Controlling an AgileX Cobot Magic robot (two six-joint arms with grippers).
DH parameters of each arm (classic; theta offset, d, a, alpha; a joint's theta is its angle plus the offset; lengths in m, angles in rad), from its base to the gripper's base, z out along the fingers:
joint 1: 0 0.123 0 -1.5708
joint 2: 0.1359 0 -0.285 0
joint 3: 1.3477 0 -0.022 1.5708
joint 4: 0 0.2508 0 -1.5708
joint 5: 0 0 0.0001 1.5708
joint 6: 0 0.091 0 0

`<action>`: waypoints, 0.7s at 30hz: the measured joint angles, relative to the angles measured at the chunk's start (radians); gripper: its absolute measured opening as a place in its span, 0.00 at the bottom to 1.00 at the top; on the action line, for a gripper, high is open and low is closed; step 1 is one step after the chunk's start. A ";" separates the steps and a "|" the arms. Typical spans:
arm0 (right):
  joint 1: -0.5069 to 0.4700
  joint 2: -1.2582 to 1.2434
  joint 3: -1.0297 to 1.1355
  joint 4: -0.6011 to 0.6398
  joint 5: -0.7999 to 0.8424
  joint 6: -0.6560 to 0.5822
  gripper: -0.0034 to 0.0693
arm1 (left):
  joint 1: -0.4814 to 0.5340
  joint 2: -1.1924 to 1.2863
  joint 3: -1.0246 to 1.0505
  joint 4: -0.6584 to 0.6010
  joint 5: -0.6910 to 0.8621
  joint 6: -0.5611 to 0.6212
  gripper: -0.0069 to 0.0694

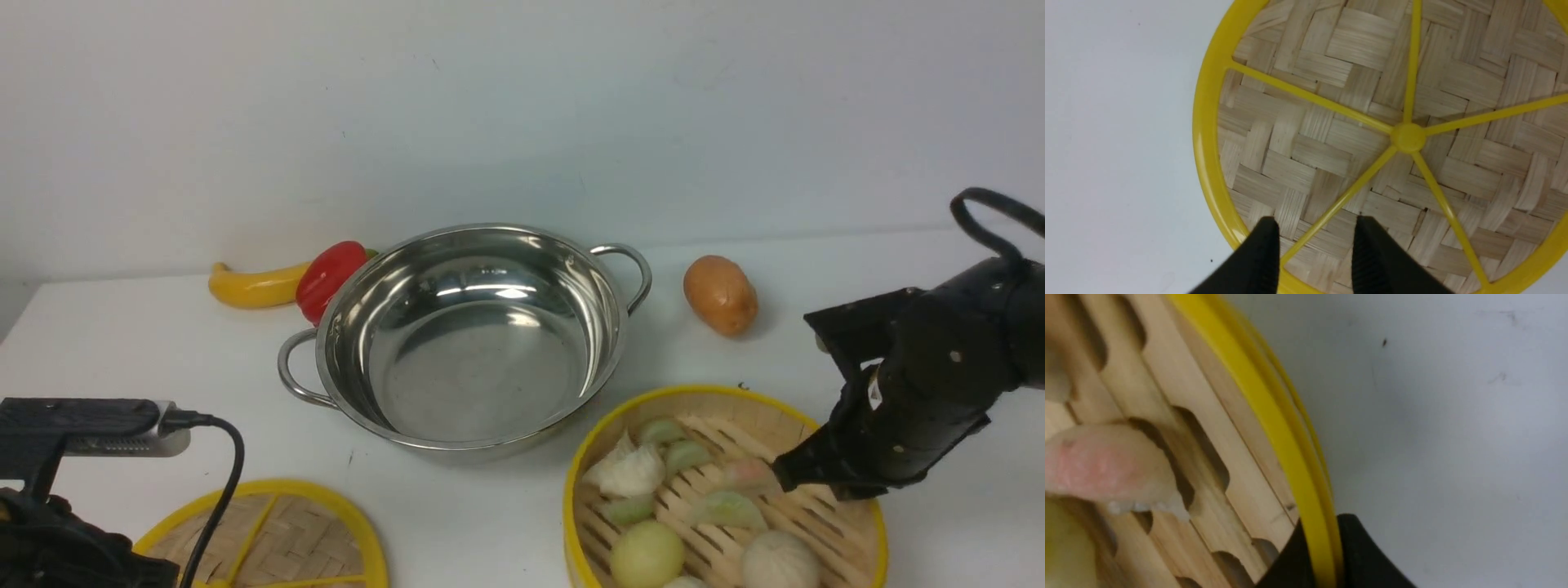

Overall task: Place the steamer in the pot on the white table, and put the lid on the steamer.
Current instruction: 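Reach for and grasp the rim of the bamboo steamer holding the buns with the right gripper, then place the bamboo steamer basket of food into the steel pot with the right gripper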

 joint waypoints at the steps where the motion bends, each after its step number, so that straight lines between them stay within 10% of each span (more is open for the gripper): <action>1: 0.000 -0.001 -0.012 -0.001 0.044 -0.002 0.11 | 0.000 0.000 0.000 0.000 0.000 0.000 0.41; 9: 0.000 -0.060 -0.262 0.008 0.402 -0.080 0.12 | 0.000 0.000 0.000 0.000 0.000 0.000 0.41; 21: 0.023 0.251 -0.994 0.211 0.433 -0.175 0.12 | 0.000 0.000 0.000 -0.001 0.000 0.000 0.41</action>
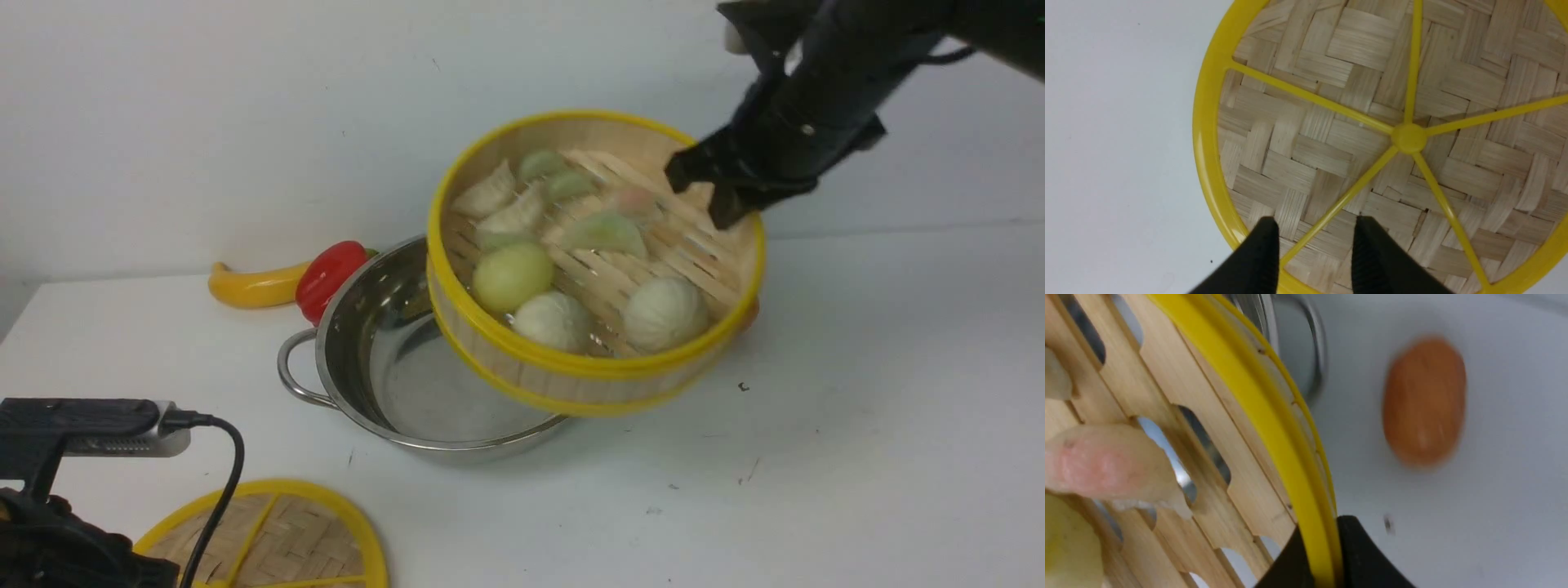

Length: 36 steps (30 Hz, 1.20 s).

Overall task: Place the steamer in the pot on the white table, and put the lid on the steamer.
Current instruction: 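Place the bamboo steamer basket of food into the steel pot with the right gripper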

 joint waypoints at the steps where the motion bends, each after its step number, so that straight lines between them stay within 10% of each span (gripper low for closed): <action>1: 0.012 0.057 -0.082 0.000 0.001 0.000 0.12 | 0.000 0.000 0.000 -0.003 0.000 0.000 0.41; 11: 0.151 0.380 -0.501 -0.010 0.003 -0.001 0.12 | 0.000 0.000 0.000 -0.027 0.000 0.006 0.41; 36: 0.122 0.556 -0.518 -0.083 -0.025 0.010 0.12 | 0.000 0.000 0.000 -0.045 -0.003 0.006 0.41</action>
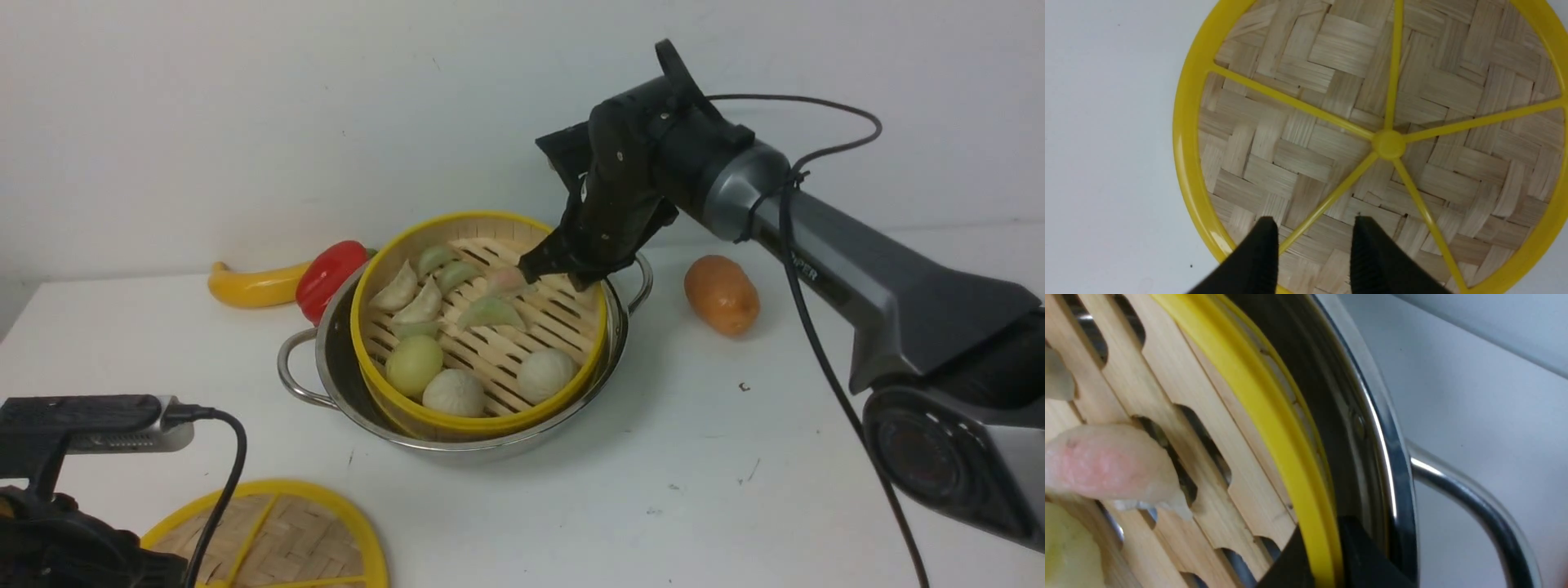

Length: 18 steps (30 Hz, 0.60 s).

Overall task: Place the steamer in the pot on the white table, and put the lid on the steamer.
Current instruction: 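Place the bamboo steamer basket of food into the steel pot with the right gripper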

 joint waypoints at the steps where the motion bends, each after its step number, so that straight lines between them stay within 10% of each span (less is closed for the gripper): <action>1: -0.001 0.003 0.000 0.000 -0.005 -0.002 0.12 | 0.000 0.000 0.000 0.000 -0.001 0.000 0.41; 18: -0.004 0.003 -0.003 0.047 -0.054 -0.007 0.44 | 0.000 0.000 0.000 -0.016 -0.023 0.000 0.41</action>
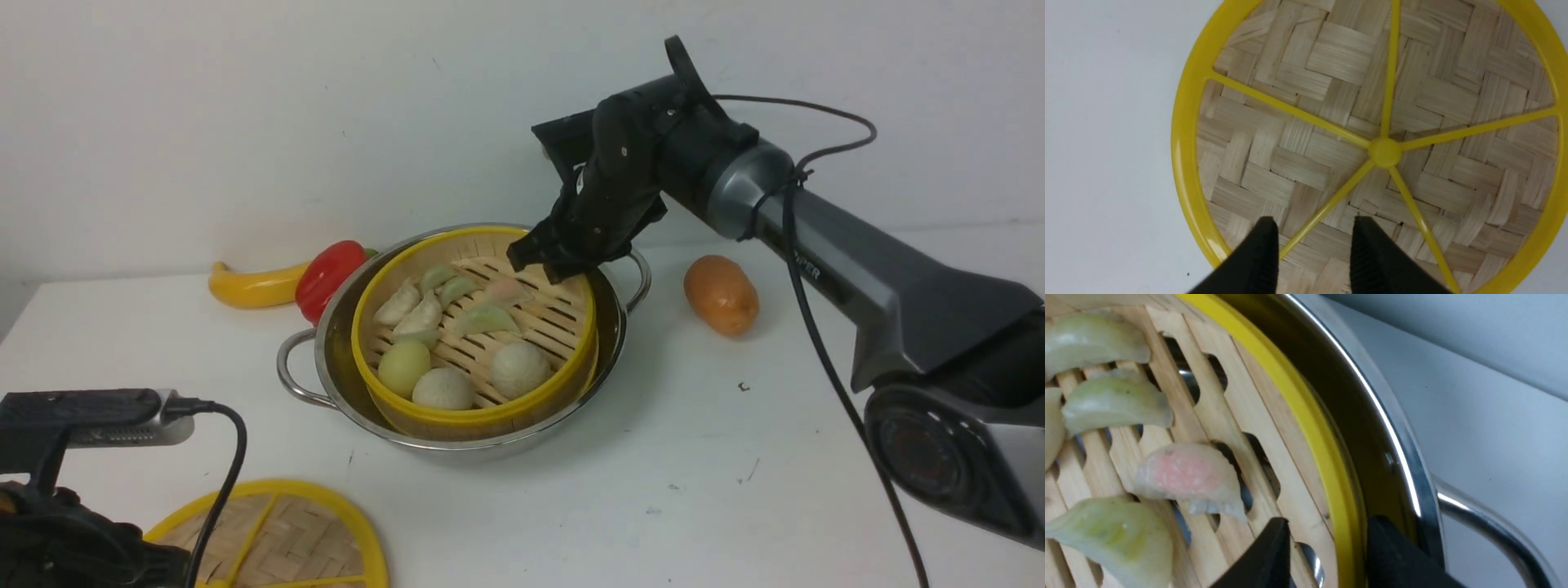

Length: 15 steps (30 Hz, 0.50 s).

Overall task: Place the steamer in the pot on the white table, and put the lid on the steamer.
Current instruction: 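Place the bamboo steamer basket of food into the steel pot with the right gripper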

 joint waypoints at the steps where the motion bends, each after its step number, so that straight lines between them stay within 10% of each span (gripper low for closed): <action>1: -0.002 -0.002 0.000 0.002 0.006 0.000 0.48 | 0.000 0.000 0.000 -0.015 -0.002 0.005 0.41; 15: -0.155 -0.299 -0.001 0.069 0.062 0.000 0.57 | 0.000 0.075 0.000 -0.240 -0.075 0.233 0.41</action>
